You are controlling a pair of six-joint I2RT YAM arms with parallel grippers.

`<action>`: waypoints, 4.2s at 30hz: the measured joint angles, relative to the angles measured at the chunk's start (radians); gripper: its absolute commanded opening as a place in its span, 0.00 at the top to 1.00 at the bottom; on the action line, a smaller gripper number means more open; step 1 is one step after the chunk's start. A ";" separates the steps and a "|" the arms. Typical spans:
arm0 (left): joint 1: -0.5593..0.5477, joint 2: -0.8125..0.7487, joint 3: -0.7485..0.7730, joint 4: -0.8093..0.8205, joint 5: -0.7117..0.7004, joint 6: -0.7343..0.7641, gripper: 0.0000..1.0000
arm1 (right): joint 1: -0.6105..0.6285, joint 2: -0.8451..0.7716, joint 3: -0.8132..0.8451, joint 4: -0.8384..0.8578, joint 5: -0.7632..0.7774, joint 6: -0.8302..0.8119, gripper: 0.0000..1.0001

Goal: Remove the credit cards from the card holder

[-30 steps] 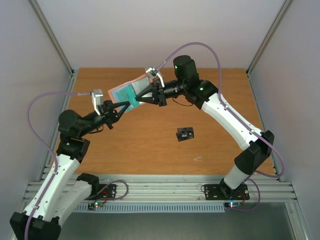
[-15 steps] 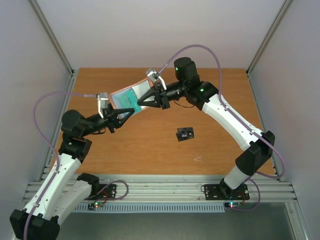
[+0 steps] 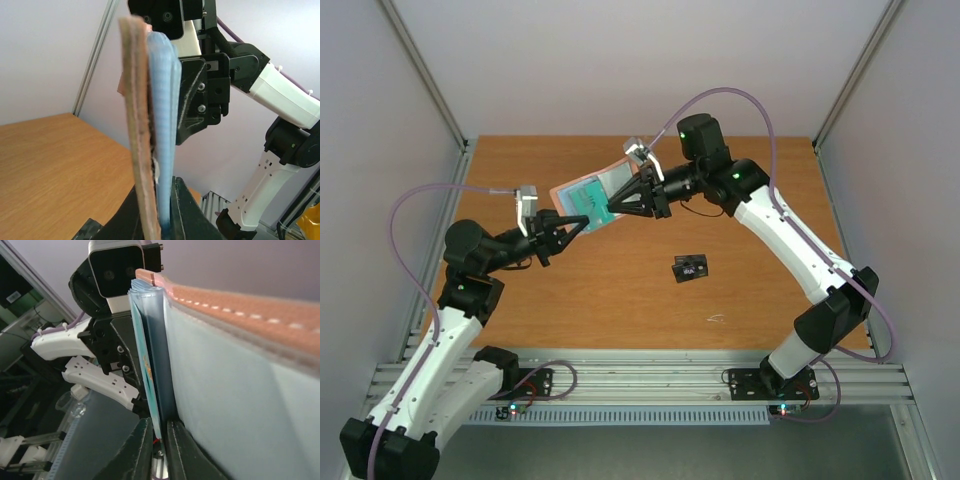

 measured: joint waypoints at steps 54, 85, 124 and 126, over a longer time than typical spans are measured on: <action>-0.006 0.006 -0.001 0.008 -0.021 -0.027 0.79 | -0.033 -0.050 0.035 -0.185 0.071 -0.083 0.99; 0.003 0.006 -0.007 0.006 -0.042 -0.011 1.00 | 0.017 -0.060 -0.076 0.087 0.138 0.079 0.93; -0.009 0.010 -0.021 0.054 -0.031 -0.028 1.00 | 0.027 -0.093 -0.095 0.123 0.128 0.102 0.91; -0.008 0.010 -0.022 0.055 -0.031 -0.027 1.00 | 0.025 -0.097 -0.095 0.138 0.117 0.115 0.93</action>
